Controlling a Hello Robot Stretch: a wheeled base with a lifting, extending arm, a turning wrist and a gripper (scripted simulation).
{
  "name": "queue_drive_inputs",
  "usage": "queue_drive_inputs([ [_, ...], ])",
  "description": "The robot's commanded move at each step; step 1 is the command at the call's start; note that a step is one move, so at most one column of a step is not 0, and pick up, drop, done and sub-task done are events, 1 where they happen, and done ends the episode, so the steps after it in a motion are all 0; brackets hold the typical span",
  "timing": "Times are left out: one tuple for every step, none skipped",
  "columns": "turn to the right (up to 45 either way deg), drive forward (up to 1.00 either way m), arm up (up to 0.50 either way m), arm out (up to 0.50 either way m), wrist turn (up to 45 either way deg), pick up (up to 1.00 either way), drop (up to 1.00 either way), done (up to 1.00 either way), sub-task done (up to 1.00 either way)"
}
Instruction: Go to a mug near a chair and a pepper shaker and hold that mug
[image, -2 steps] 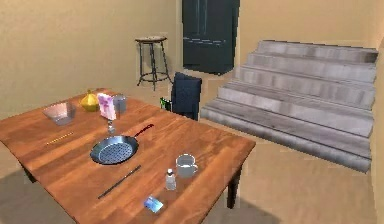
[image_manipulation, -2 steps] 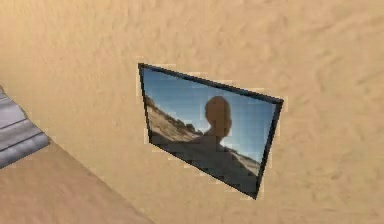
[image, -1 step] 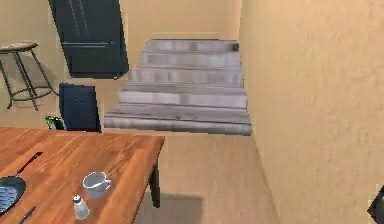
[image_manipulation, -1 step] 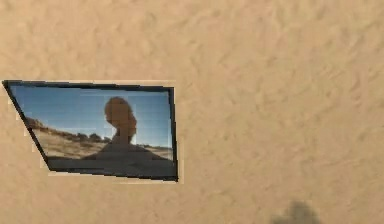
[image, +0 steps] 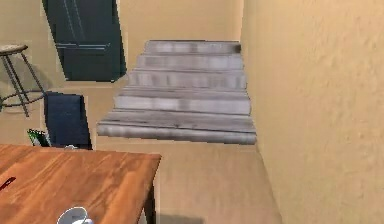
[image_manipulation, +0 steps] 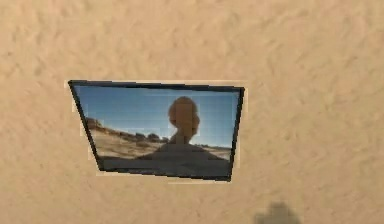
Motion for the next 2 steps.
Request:
queue_drive_inputs([
  [12.0,0.0,0.0,0.0,0.0,0.0,0.0,0.0,0.0],
  [0.0,1.0,0.0,0.0,0.0,0.0,0.0,0.0,0.0],
])
